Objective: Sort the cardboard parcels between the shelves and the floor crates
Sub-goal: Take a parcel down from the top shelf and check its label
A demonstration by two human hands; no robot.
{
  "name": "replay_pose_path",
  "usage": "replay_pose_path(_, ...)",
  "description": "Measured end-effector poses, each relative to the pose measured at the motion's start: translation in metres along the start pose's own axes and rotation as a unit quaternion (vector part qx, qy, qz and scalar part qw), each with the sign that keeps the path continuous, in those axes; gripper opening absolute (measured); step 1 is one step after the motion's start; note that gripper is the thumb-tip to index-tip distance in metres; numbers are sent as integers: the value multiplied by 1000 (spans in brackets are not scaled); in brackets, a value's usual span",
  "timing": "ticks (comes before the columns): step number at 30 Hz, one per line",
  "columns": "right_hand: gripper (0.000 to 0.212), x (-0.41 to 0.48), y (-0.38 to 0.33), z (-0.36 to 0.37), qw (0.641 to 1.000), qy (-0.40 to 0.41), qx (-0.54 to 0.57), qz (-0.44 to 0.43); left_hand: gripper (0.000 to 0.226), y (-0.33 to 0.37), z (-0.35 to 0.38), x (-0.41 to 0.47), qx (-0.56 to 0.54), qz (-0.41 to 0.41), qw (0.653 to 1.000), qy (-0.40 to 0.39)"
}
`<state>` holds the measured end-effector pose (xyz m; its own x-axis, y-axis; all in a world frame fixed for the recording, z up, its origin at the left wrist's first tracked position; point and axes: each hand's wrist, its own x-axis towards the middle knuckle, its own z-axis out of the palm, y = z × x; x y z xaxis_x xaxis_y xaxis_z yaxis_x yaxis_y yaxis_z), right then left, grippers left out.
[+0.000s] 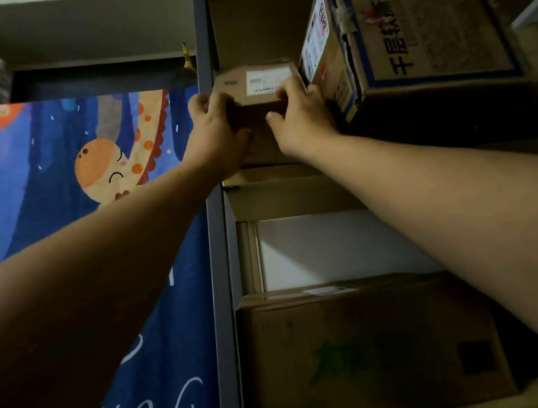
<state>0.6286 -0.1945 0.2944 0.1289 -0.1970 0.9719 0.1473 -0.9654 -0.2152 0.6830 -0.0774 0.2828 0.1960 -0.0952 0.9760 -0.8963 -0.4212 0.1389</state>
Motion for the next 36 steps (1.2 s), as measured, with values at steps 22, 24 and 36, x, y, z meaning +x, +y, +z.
replay_pose_path(22,73,-58,5,-15,984,-4,170,47,59,-2,-13,-51,-290,-103,951,37)
replay_pose_path(24,74,-63,8,-13,985,2,170,30,60,-4,-12,-57,-295,-93,950,50)
replay_pose_path(36,73,-65,10,-14,984,9,177,20,60,-4,-13,-57,-299,-72,950,58)
